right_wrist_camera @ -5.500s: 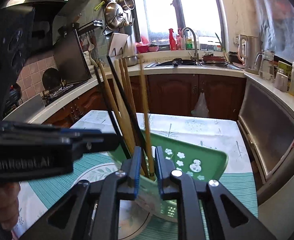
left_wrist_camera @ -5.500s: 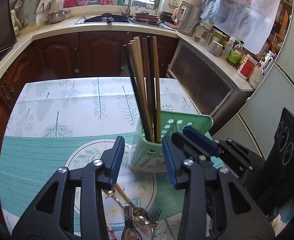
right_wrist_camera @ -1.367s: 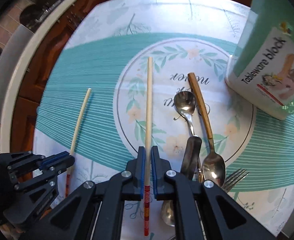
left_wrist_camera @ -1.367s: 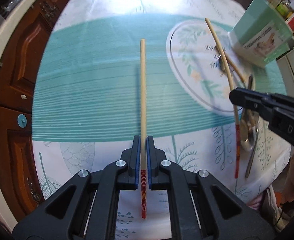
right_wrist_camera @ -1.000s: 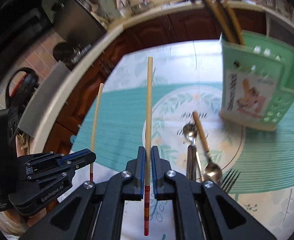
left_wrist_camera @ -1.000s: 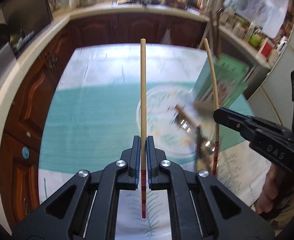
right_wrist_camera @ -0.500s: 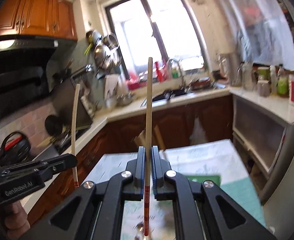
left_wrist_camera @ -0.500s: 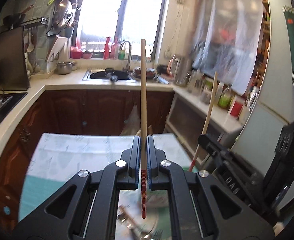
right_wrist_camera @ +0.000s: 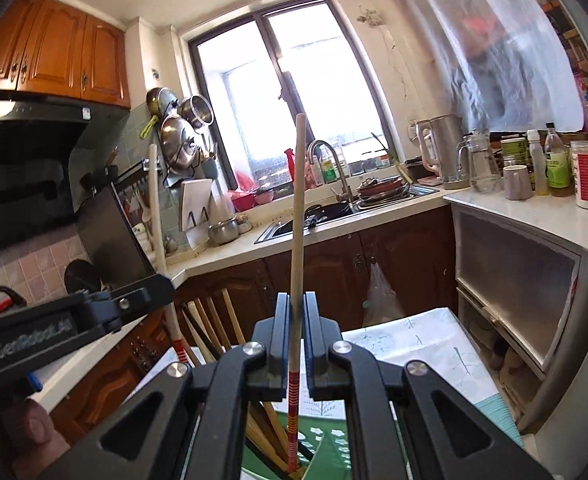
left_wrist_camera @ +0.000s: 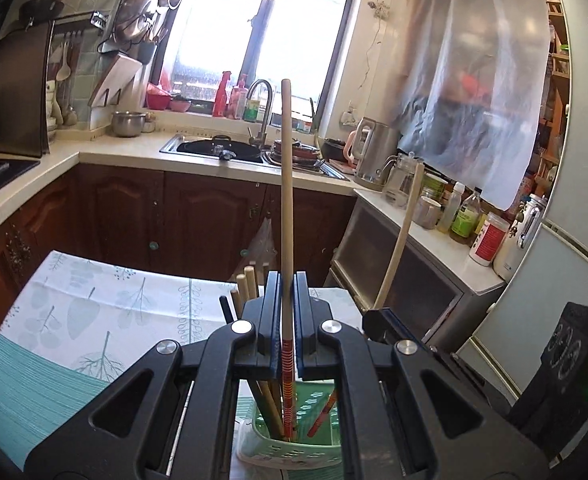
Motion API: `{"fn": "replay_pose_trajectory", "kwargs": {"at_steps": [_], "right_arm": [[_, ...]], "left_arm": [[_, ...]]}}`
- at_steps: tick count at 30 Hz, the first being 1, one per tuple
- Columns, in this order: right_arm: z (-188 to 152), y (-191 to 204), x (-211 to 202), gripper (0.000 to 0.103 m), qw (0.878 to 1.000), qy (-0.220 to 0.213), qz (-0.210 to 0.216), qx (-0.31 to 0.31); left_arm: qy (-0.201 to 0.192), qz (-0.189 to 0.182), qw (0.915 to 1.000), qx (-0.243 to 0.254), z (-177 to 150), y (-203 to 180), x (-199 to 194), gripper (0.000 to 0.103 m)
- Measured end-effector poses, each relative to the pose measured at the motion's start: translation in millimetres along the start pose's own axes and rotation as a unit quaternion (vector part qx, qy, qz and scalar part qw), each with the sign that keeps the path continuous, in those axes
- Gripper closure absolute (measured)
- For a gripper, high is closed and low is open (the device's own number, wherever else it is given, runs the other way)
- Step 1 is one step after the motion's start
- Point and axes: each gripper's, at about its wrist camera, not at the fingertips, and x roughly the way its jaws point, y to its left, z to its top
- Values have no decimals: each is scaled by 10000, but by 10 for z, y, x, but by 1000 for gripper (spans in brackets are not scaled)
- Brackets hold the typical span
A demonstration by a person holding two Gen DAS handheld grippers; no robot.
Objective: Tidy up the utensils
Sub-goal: 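Lift both held chopsticks and lower them into the green holder, then open both tools to release the chopsticks into the holder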
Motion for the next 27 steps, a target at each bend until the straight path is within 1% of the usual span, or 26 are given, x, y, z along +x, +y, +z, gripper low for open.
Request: {"fn": "replay_pose_trajectory", "kwargs": {"at_steps": [5, 8, 10, 12, 13, 14, 16, 20, 24, 27], "right_arm": [[-196, 45, 87, 97, 9989, 195, 158, -404], [-297, 98, 82, 97, 9961, 401, 319, -719], [-361, 152, 78, 97, 9923, 616, 465, -966], [-410, 195, 56, 97, 9889, 784, 548, -1139], [-429, 210, 44, 97, 9872, 910, 577, -1178], [-444, 223, 35, 97, 9857, 1049, 603, -1170], [-450, 228, 25, 96, 9834, 1291, 628, -1111], [-386, 205, -92, 95, 9846, 1362, 608, -913], [-339, 242, -224, 95, 9858, 1353, 629, -765], [-312, 277, -240, 95, 9855, 1421, 596, -709]], "left_arm": [[166, 1, 9998, 68, -285, 123, 163, 99], [362, 18, 9993, 101, -462, 157, 150, 99], [611, -30, 9980, 135, -549, 173, 142, 98], [823, -1, 9964, 187, -628, 225, 61, 93], [885, 0, 9959, 185, -666, 242, 15, 80], [955, 11, 9953, 171, -696, 261, -37, 61], [959, 73, 9954, 37, -738, 342, -153, 43], [1047, 245, 9942, -77, -768, 503, -412, 41], [1279, 453, 9906, -163, -864, 659, -631, 41], [1458, 470, 9879, -251, -974, 785, -794, 41]]}}
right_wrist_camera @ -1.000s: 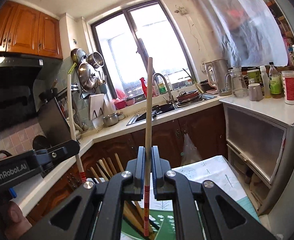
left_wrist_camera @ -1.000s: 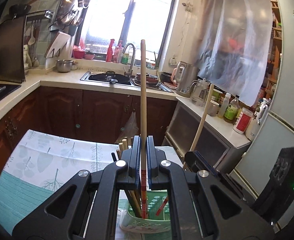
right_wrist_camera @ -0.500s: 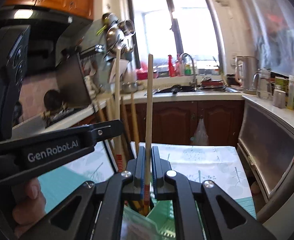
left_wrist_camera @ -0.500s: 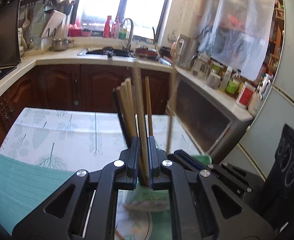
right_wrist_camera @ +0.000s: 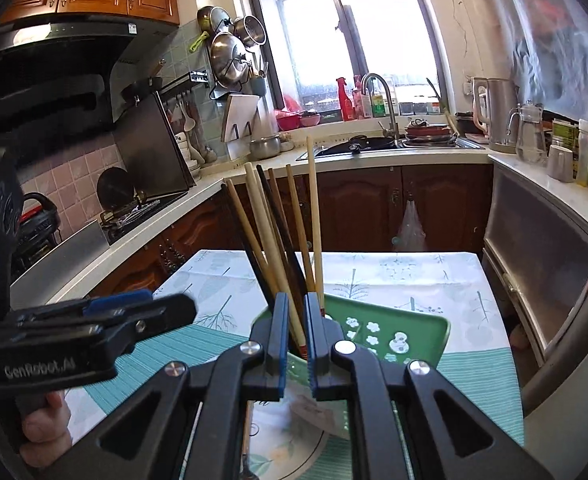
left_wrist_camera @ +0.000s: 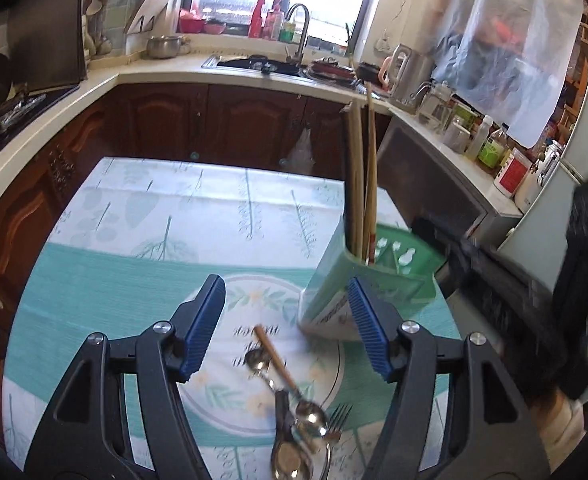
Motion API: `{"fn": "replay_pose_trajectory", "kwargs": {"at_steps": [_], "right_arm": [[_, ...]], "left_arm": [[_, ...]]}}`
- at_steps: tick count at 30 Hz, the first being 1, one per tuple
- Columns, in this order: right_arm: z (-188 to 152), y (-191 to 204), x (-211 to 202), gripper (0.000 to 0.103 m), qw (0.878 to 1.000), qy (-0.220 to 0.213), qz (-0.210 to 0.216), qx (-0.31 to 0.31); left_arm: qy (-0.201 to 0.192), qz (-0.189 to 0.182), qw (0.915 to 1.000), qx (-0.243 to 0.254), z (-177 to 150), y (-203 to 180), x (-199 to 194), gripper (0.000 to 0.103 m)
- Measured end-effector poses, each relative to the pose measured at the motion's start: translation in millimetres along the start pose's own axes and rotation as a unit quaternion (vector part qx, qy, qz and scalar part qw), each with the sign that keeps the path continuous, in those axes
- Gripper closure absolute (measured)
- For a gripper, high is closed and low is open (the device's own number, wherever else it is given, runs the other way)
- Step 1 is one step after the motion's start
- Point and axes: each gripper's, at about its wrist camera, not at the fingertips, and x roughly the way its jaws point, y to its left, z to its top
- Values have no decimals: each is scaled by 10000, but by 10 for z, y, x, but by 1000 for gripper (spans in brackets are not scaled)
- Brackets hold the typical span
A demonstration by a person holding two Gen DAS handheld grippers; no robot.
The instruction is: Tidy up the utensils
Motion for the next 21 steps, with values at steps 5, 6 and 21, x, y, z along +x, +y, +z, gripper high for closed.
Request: {"fn": "replay_pose_trajectory", "kwargs": {"at_steps": [5, 6, 21], "right_arm": [[200, -121, 149, 79, 9994, 160, -130, 289], [255, -180, 205, 75, 9988, 217, -71, 441], [481, -403, 812, 71, 9907, 765, 236, 1101]], "left_arm": [[313, 101, 9994, -65, -303, 227, -98, 41], [356, 159, 9992, -86, -364, 280, -109, 41], [649, 299, 9965, -429, -580, 647, -60, 41]]}}
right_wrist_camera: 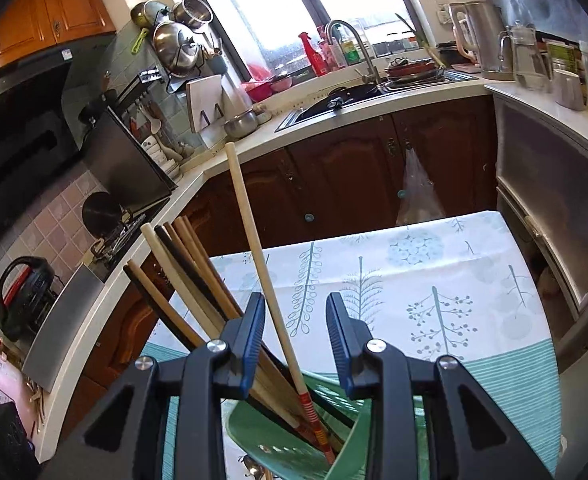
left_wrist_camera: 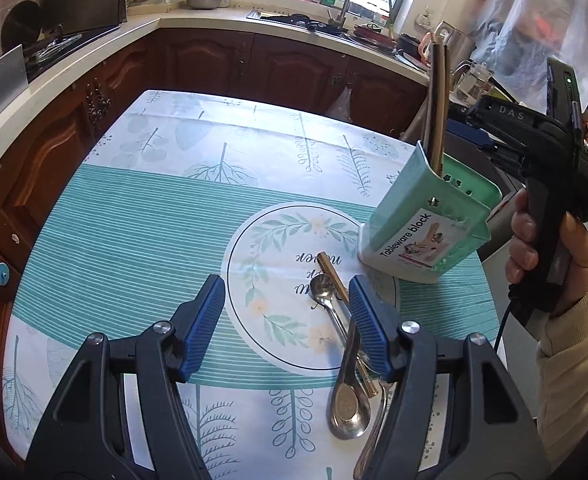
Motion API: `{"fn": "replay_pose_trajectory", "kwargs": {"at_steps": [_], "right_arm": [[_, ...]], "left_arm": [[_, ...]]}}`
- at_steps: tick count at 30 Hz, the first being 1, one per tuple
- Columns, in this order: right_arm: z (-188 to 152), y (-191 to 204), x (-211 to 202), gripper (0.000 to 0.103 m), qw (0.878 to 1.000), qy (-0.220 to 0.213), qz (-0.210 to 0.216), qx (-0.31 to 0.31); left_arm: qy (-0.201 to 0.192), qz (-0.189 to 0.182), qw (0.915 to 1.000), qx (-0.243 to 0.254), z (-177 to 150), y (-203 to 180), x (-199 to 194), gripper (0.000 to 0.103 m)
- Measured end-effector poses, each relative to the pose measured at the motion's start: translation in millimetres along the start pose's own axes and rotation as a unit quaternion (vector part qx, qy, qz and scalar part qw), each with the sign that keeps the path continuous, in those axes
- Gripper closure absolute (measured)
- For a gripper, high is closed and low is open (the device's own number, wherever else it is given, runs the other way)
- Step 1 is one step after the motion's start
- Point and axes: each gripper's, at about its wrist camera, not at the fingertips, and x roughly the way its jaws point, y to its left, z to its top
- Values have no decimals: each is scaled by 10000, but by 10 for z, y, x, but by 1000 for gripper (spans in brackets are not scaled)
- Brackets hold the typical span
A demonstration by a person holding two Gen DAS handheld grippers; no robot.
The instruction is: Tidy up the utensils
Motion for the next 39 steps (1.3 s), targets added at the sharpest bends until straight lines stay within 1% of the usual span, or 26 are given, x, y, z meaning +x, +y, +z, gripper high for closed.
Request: {"fn": "replay_pose_trajectory", "kwargs": {"at_steps": [3, 4, 5, 7, 11, 17, 23, 25, 27, 29, 32, 33, 39], "right_arm": [[9, 40, 39, 72, 10000, 18, -3, -57], [5, 46, 41, 74, 10000, 23, 4, -65], [10, 49, 43, 83, 10000, 14, -1, -75], [7, 69, 42, 94, 9998, 52, 56, -163], [-36, 167, -10, 95, 9989, 9, -13, -475], [-173, 328, -294, 94, 9958, -343, -96, -839], [-283, 419, -524, 92, 9939, -363, 16, -1043], [-315, 443, -564, 91, 9932, -318, 17, -1117], [-345, 477, -600, 91, 9916, -365, -29, -1243], [-372, 507, -635, 94, 9898, -439, -74, -1351], [-394, 560, -742, 97, 9862, -762, -124, -1467], [-389, 567, -757, 97, 9858, -788, -109, -1478], [-395, 572, -721, 97, 9863, -662, -179, -1500]], "left_arm": [[1, -21, 10000, 73, 14, -45, 17, 41], [16, -32, 10000, 80, 23, -52, 27, 41], [29, -43, 10000, 72, 22, -54, 34, 41], [51, -44, 10000, 38, 21, -41, 44, 41], [57, -35, 10000, -1, 21, -21, 46, 41], [187, 1, 9998, 65, -10, -32, 97, 41], [338, -20, 9991, 268, -76, -106, 157, 41], [361, -28, 9988, 319, -92, -133, 170, 41], [371, -39, 9986, 363, -105, -153, 175, 41], [374, -36, 9985, 387, -110, -165, 176, 41], [399, -49, 9983, 415, -117, -168, 177, 41], [401, -47, 9983, 428, -122, -170, 176, 41], [503, -45, 9977, 457, -148, -162, 210, 41]]}}
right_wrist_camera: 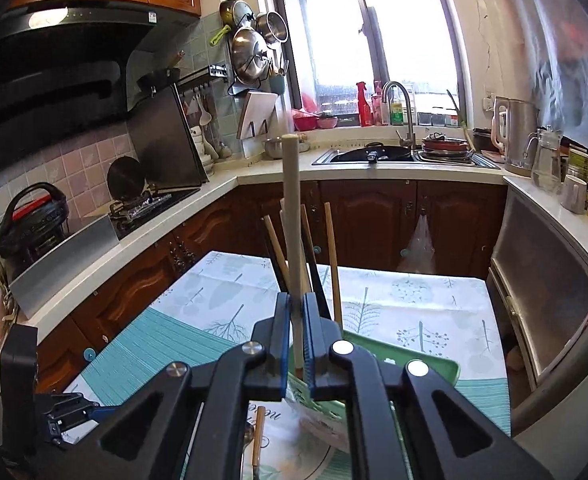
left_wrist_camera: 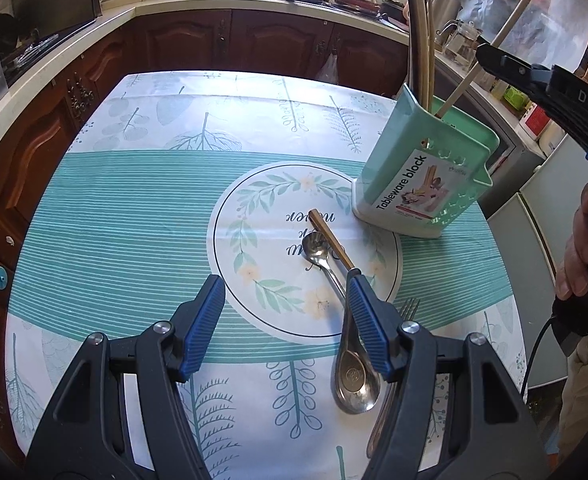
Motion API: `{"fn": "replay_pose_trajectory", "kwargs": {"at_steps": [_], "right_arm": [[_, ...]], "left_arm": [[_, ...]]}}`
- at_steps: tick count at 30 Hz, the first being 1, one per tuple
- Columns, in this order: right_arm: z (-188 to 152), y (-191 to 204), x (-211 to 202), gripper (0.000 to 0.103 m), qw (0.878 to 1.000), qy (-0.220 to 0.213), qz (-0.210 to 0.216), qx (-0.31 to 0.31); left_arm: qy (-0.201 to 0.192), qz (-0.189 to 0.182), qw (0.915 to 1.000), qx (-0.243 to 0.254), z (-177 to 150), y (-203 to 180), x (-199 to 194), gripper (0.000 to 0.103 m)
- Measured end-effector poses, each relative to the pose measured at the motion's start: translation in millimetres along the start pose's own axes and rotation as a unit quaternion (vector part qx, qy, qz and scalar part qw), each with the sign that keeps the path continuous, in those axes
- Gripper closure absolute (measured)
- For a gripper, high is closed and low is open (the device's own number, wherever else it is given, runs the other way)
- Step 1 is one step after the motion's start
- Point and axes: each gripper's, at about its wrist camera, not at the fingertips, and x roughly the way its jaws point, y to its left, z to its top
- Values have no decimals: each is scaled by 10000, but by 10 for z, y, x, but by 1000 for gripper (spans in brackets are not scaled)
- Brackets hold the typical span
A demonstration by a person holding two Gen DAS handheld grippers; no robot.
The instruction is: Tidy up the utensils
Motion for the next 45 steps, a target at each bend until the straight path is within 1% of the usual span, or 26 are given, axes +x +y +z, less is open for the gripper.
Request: {"fn": "replay_pose_trajectory", "kwargs": {"at_steps": [2, 5, 9, 13, 15, 19, 22, 24, 26, 28, 30, 34, 38, 40, 45], "right_arm": [[-5, 13, 18, 97, 10000, 48, -76, -42], [14, 47, 18, 97, 9994, 85, -298, -163], [90, 97, 48, 98, 9975, 297, -540, -335], [125, 153, 224, 98, 9941, 650, -717, -487], [115, 172, 332, 97, 9924, 823, -755, -521], [69, 224, 496, 97, 9895, 1125, -695, -581], [33, 258, 480, 96, 9899, 1056, -732, -595], [3, 279, 454, 91, 9902, 1062, -681, -596], [-21, 300, 421, 76, 9902, 1059, -685, -601], [-48, 317, 356, 72, 9903, 1001, -742, -610], [-52, 318, 306, 72, 9907, 961, -757, -594], [-47, 336, 73, 72, 9923, 770, -841, -492], [-91, 348, -160, 72, 9940, 682, -781, -355], [-177, 366, -261, 72, 9951, 718, -650, -211], [-502, 379, -286, 72, 9920, 1076, -653, 4]], "left_arm": [[20, -9, 10000, -4, -4, 2, 6, 41], [20, -11, 10000, 3, -4, 4, 10, 41], [49, -32, 10000, -25, -7, 13, 24, 41], [72, -34, 10000, -13, -19, 21, 37, 41], [63, -12, 10000, 1, -23, 30, 39, 41], [90, 10, 9999, -74, -18, 80, 56, 41], [82, 12, 9999, -113, -27, 103, 56, 41], [111, 2, 9998, -134, -31, 113, 69, 41], [145, -7, 9998, -153, -33, 117, 79, 41], [173, -11, 9997, -152, -37, 114, 91, 41], [167, -20, 9998, -133, -42, 107, 90, 41], [186, -24, 9998, -120, -58, 99, 98, 41], [283, -36, 9996, -74, -91, 84, 137, 41], [342, -51, 9994, -31, -113, 74, 158, 41], [495, -126, 9986, 100, -192, 41, 244, 41]]}}
